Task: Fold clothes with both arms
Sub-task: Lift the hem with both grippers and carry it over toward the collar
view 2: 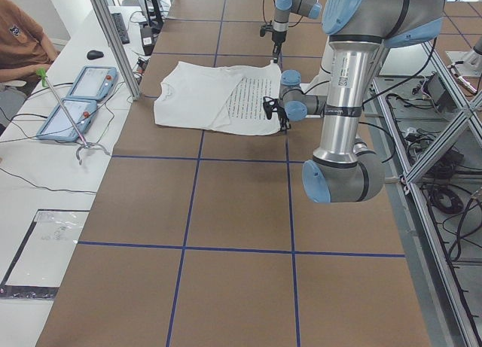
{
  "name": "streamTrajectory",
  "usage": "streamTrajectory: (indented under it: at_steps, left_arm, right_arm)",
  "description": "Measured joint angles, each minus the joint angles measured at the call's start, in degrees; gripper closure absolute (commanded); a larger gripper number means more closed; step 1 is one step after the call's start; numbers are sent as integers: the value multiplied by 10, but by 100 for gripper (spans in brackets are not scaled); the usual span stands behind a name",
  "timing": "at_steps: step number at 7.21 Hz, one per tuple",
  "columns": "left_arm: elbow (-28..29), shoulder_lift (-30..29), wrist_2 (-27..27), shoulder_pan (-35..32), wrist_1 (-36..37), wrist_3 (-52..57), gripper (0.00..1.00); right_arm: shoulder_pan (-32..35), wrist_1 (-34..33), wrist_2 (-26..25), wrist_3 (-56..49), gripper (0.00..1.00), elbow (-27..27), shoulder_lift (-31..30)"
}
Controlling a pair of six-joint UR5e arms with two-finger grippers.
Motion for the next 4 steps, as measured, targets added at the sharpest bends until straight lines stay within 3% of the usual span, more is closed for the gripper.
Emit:
streamTrajectory:
  at_steps: [2, 4]
  left_arm:
    - [-14, -1, -1, -2, 5, -1, 100]
    - [-71, 4, -4, -2, 27, -7, 100]
  right_arm:
    - [3, 2, 6, -5, 100, 2, -2]
    - [10, 6, 20, -27, 100, 18, -9]
